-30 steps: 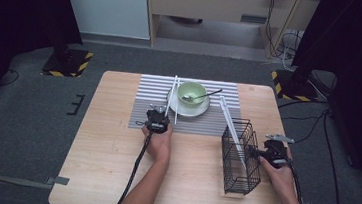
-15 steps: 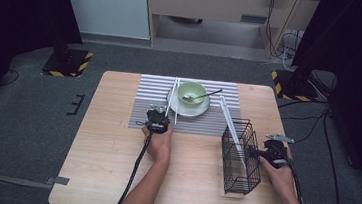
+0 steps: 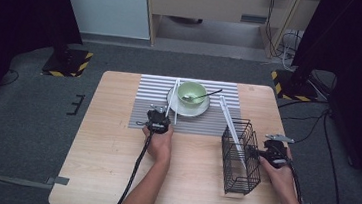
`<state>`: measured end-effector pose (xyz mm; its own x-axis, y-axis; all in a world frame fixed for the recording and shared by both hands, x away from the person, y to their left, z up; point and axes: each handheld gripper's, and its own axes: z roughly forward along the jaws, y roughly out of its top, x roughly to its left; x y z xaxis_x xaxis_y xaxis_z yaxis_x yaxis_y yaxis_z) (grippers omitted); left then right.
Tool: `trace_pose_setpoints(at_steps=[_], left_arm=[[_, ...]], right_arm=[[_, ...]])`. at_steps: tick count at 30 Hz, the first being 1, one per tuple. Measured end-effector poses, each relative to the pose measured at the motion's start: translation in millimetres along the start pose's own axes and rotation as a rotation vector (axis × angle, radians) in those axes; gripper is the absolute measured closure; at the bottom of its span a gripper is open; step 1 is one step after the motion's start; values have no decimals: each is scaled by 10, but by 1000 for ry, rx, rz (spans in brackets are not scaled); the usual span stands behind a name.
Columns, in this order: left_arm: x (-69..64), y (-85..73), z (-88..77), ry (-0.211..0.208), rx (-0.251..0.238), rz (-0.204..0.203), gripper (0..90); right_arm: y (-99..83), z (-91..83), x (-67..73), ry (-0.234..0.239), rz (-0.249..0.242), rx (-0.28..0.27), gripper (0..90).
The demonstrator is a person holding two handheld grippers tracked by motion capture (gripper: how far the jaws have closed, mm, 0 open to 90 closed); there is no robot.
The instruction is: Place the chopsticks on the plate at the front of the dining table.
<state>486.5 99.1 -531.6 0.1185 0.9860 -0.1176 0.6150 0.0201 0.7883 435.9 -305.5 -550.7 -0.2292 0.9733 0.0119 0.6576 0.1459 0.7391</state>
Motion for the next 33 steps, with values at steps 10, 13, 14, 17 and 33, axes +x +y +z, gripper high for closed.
trace_pose_setpoints(at_steps=[10,13,14,17,33], left_arm=[[-43,-16,15,-13,1,-8,827],[-48,-17,16,-16,2,-6,833],[-49,-17,16,-18,2,-8,836],[-51,-15,13,-21,0,-9,839],[-44,15,30,-32,-5,-17,845]], right_arm=[[2,4,2,0,3,-1,97],[2,4,2,1,3,-1,97],[2,4,2,1,3,0,97],[2,4,2,1,3,0,97],[5,8,3,1,2,-1,96]])
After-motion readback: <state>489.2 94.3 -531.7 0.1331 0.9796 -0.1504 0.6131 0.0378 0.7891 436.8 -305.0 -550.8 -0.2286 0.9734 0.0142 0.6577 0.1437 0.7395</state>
